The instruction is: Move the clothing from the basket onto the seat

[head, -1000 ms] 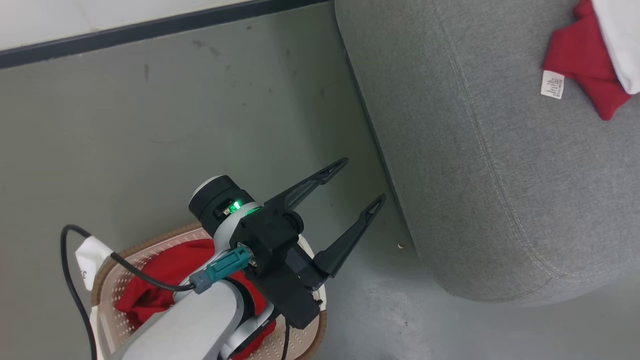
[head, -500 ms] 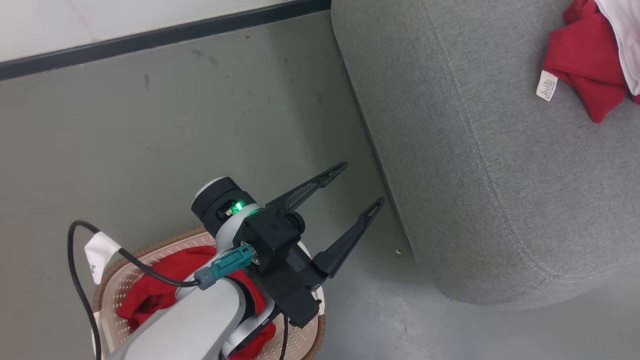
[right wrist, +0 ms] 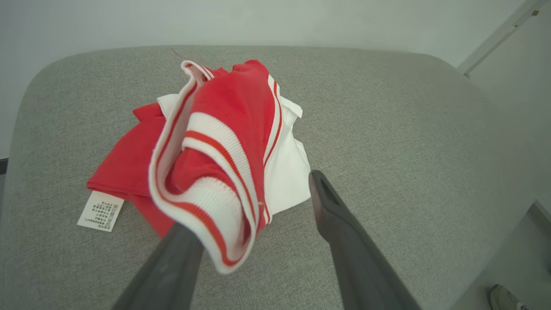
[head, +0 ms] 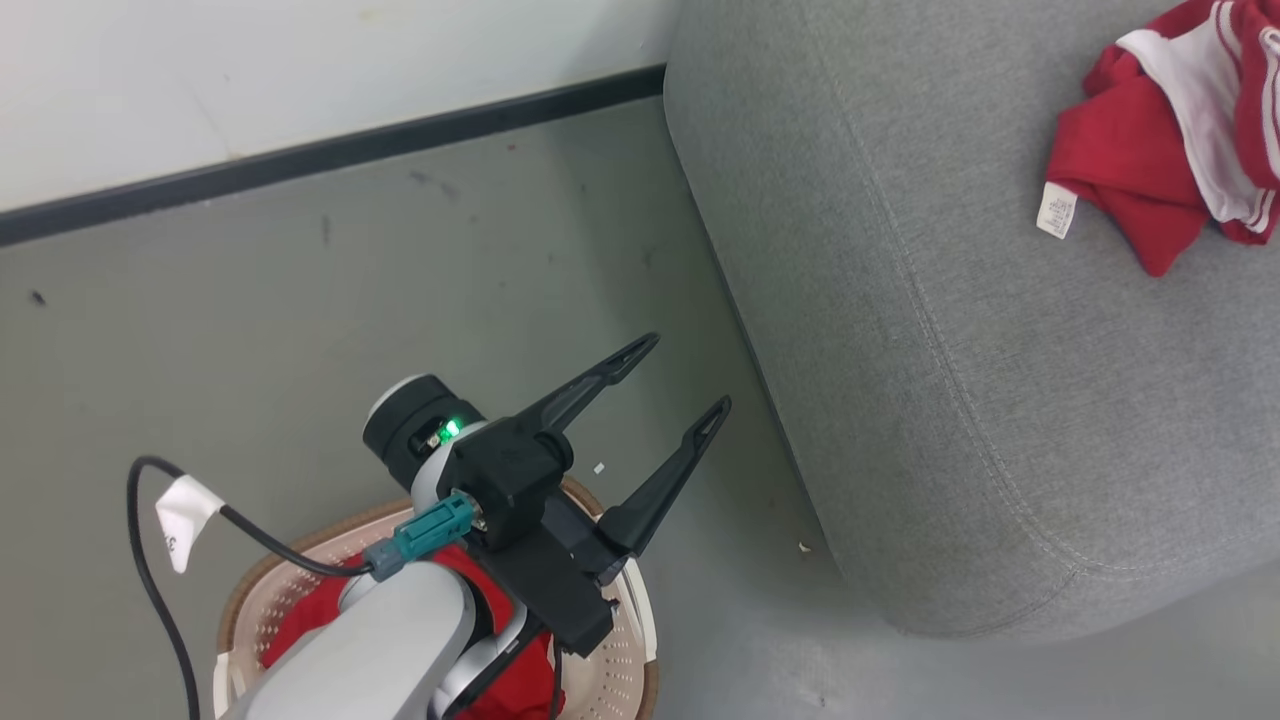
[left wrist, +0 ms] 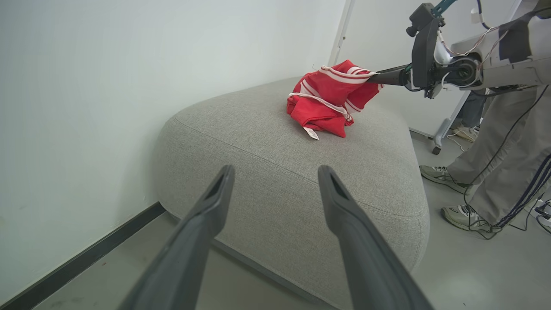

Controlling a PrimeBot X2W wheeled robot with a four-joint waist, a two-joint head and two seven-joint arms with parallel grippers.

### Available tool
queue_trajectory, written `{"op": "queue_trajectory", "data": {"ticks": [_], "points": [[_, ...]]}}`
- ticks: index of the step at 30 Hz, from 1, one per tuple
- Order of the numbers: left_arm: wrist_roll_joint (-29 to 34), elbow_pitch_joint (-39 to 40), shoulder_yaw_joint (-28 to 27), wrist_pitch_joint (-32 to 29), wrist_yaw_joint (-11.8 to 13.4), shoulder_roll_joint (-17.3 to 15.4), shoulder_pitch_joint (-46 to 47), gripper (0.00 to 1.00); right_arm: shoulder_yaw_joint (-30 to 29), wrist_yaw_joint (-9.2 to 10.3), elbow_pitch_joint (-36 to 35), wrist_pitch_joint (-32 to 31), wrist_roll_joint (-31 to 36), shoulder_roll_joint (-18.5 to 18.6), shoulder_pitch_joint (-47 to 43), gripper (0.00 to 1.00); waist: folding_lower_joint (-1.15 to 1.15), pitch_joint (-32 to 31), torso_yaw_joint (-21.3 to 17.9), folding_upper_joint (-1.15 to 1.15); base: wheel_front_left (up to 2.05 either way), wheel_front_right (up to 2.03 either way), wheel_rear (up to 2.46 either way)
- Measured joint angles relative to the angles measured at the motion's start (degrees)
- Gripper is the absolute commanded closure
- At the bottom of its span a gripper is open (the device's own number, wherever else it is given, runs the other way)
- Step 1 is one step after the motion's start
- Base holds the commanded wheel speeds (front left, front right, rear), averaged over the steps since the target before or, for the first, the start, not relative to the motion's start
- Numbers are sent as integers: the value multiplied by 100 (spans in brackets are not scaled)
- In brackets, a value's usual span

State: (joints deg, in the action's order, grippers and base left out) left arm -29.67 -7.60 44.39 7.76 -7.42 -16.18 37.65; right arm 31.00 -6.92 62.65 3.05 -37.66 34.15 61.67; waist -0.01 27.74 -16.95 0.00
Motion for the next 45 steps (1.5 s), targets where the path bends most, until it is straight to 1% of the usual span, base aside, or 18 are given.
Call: {"op": "queue_trajectory", "data": {"ticks": [7,14,19,24,30,36,39,40,45], "points": [[-171,-213,-107,232,-2,21,-272,0,300,-16,-4,-46,162,-20,-185,0,0,-371,23,-1,0,0,0],[-294,-464,-193,400,86,71,-565,0,624,-20,-455,283,234,-159,-722,0,0,-769,57,-1,0,0,0],[-353,-535,-255,478,94,158,-745,0,652,-21,-795,612,168,-152,-1011,0,-1,-1067,91,-1,0,0,0],[-476,-615,-283,526,142,234,-889,0,579,-21,-1090,925,24,-79,-1424,0,0,-1350,161,-1,0,0,0],[-554,-667,-386,555,194,229,-1115,0,463,-21,-1494,1059,-136,-1,-1767,0,0,-1603,278,-1,0,0,0],[-635,-733,-609,616,342,175,-1479,0,266,-21,-2191,1124,-260,-4,-2437,0,0,-1926,509,-1,0,0,0],[-684,-751,-731,622,404,143,-1629,0,230,-13,-2555,1125,-274,-76,-2759,0,0,-2050,627,-1,0,0,0],[-722,-762,-828,623,453,105,-1751,0,165,18,-2807,1124,-276,-141,-2971,0,0,-2134,703,0,0,0,0],[-869,-779,-1034,653,554,-13,-2025,0,-52,152,-3426,1125,-277,-181,-3455,0,0,-2320,891,-1,0,0,0]]}}
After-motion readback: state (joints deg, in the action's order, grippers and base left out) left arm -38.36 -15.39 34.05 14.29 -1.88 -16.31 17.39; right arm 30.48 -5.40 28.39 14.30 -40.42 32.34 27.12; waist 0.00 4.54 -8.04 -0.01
